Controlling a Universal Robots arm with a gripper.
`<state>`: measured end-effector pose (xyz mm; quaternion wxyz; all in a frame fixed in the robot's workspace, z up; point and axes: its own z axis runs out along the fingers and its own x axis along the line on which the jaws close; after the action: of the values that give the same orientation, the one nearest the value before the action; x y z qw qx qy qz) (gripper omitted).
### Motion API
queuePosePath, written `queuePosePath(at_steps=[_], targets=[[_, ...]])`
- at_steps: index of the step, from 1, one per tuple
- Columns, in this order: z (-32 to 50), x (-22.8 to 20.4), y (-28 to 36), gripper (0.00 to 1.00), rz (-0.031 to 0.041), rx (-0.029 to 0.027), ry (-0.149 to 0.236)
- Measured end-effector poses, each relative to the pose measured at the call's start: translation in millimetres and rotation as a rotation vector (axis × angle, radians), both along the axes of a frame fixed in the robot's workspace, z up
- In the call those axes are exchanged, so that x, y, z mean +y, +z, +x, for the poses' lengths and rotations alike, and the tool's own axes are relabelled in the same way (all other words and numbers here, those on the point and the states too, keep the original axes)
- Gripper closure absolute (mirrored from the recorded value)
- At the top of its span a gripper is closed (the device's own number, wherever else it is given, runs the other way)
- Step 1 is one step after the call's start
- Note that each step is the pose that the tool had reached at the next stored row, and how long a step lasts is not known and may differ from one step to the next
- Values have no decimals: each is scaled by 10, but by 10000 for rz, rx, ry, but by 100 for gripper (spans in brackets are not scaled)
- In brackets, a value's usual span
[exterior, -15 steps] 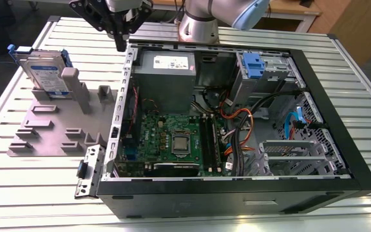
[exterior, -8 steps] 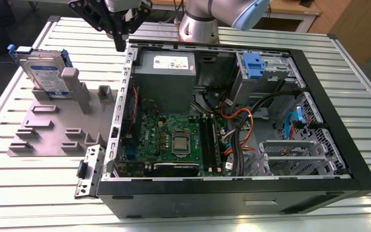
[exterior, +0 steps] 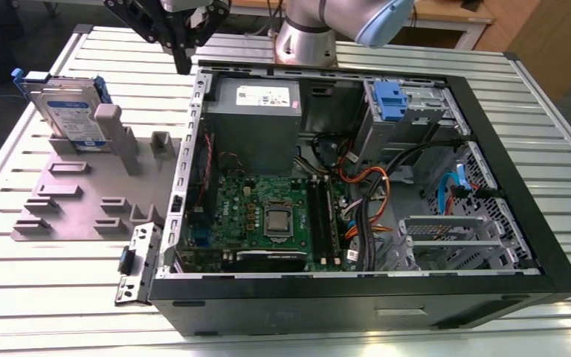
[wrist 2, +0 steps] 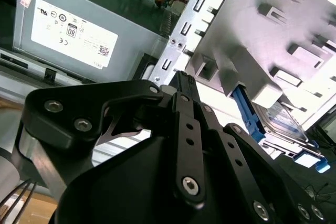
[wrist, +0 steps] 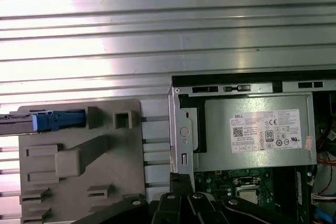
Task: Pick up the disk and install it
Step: 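Reach for the disk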
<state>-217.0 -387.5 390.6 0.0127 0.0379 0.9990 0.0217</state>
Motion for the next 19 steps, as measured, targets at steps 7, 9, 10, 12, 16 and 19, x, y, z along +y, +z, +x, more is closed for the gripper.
queuePosePath(at_steps=[7,9,10,12,16,19], targets=[[-194,22,-5,89,-1,1,1],[-242,25,-7,89,0,0,2],[-261,27,-8,89,-1,0,2],[-287,28,-9,89,0,0,0],[-299,28,-9,89,0,0,1],[-305,28,-9,89,-1,0,0]])
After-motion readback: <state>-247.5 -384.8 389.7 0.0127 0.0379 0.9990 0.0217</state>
